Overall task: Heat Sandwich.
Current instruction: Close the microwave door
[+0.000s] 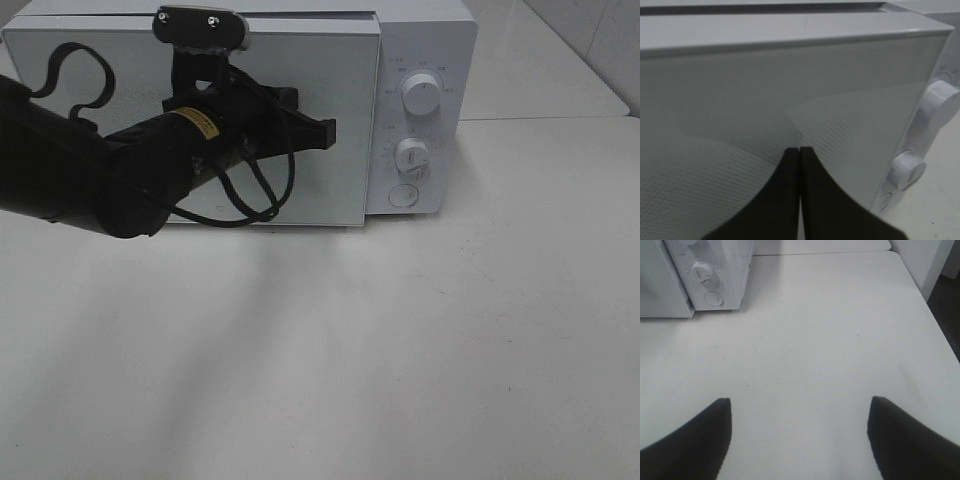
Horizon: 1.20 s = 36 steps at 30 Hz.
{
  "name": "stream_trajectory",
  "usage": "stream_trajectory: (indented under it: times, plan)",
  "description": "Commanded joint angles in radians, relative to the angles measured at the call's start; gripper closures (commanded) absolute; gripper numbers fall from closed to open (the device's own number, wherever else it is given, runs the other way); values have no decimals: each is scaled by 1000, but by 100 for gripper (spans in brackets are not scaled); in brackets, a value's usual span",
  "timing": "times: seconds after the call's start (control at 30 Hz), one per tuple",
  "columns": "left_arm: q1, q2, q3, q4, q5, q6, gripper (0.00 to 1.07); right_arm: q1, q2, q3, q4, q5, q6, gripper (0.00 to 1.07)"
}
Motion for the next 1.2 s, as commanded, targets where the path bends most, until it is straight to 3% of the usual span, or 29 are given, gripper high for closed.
stream_trajectory:
  times: [0.03,0.33,0.57,0.9,1.2]
  plan:
    - [-1,26,-54,-11,6,4,107,-7,-27,2,3,-16,-5,36]
    - [-1,92,-181,-19,58,47,107,-7,-27,2,3,-16,-5,36]
    - [-1,134,-256,-72,100,49,107,-7,-27,2,3,-16,-5,36]
    - [-6,109,-235,-76,122,56,107,-7,-27,2,3,-16,-5,36]
    - [-6,2,-156,-63,288,55,107,-7,-27,2,2,-16,-2,36]
